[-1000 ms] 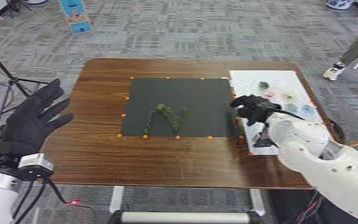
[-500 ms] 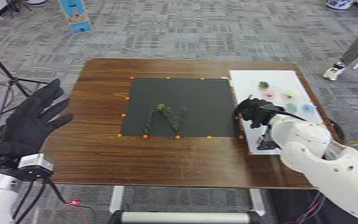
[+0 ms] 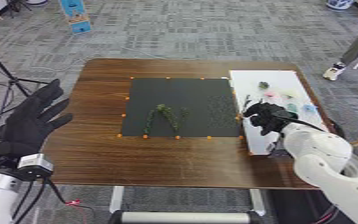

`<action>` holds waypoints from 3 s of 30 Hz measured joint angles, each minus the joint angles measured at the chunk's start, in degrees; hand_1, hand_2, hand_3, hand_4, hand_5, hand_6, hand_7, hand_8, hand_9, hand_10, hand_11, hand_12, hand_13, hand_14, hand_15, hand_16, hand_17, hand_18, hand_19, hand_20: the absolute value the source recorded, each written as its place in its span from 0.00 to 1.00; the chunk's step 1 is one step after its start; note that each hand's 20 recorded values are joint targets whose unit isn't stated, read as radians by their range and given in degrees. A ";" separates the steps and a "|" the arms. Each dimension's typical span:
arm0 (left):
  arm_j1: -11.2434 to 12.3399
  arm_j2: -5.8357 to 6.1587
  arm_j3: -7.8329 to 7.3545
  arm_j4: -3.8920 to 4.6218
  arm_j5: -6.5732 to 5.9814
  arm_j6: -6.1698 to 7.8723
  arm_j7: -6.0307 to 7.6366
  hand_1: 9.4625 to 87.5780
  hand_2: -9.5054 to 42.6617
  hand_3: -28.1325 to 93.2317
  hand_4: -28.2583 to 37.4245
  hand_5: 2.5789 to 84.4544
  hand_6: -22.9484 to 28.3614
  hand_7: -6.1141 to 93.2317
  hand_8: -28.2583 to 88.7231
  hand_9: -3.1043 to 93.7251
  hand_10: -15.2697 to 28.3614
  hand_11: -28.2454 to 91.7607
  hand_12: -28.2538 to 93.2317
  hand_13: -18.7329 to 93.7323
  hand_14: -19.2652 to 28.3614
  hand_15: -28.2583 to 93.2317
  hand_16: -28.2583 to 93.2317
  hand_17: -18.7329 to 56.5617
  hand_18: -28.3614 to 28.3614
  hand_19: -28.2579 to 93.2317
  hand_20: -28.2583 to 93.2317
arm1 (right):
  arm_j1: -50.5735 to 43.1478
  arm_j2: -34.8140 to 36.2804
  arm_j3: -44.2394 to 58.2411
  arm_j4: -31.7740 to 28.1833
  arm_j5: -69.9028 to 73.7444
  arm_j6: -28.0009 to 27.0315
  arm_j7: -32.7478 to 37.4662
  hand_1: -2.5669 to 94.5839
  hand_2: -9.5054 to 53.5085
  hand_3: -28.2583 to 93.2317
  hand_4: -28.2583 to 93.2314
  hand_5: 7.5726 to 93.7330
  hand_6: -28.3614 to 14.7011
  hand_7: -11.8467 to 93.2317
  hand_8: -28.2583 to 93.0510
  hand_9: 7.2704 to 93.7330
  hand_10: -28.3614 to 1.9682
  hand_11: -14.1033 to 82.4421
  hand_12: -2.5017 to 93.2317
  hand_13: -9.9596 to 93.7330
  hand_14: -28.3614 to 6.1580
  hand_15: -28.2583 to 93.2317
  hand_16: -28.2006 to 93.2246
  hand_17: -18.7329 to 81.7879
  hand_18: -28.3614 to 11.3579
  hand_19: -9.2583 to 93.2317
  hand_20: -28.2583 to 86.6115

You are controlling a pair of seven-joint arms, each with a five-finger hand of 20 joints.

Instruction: Arrange flowers

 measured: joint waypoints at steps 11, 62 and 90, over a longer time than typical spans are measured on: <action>0.29 -0.11 -0.01 -0.11 0.00 0.12 0.01 0.20 0.00 0.74 0.00 0.24 0.47 0.22 0.17 0.21 0.53 0.33 0.41 0.30 0.68 0.31 0.27 0.08 0.93 0.55 0.28 | 0.11 -0.05 -1.12 -1.08 -1.98 2.05 1.66 0.22 0.15 0.81 0.02 0.66 0.63 0.28 0.15 0.84 0.54 0.77 0.37 0.85 0.58 0.92 0.53 0.70 0.17 1.00 0.88; 0.63 -0.36 -0.10 -0.28 -0.18 0.55 -0.07 0.18 0.03 0.75 0.00 0.24 0.47 0.21 0.17 0.21 0.54 0.33 0.40 0.30 0.68 0.31 0.27 0.08 0.93 0.55 0.28 | 24.67 -8.29 -25.46 13.09 -2.17 -1.78 13.70 0.48 0.00 0.87 0.11 0.78 0.65 0.55 0.40 0.89 0.61 0.77 0.39 0.88 0.63 0.91 0.55 0.73 0.19 1.00 0.89; 0.62 -0.28 -0.14 -0.27 -0.25 0.56 -0.10 0.18 0.03 0.76 0.00 0.24 0.48 0.21 0.17 0.21 0.53 0.33 0.40 0.30 0.68 0.31 0.27 0.08 0.92 0.55 0.28 | 24.84 -2.47 -24.57 10.06 -6.09 -1.87 17.53 0.37 0.00 0.67 0.00 0.70 0.59 0.38 0.17 0.80 0.54 0.76 0.40 0.81 0.58 0.91 0.56 0.67 0.18 1.00 0.86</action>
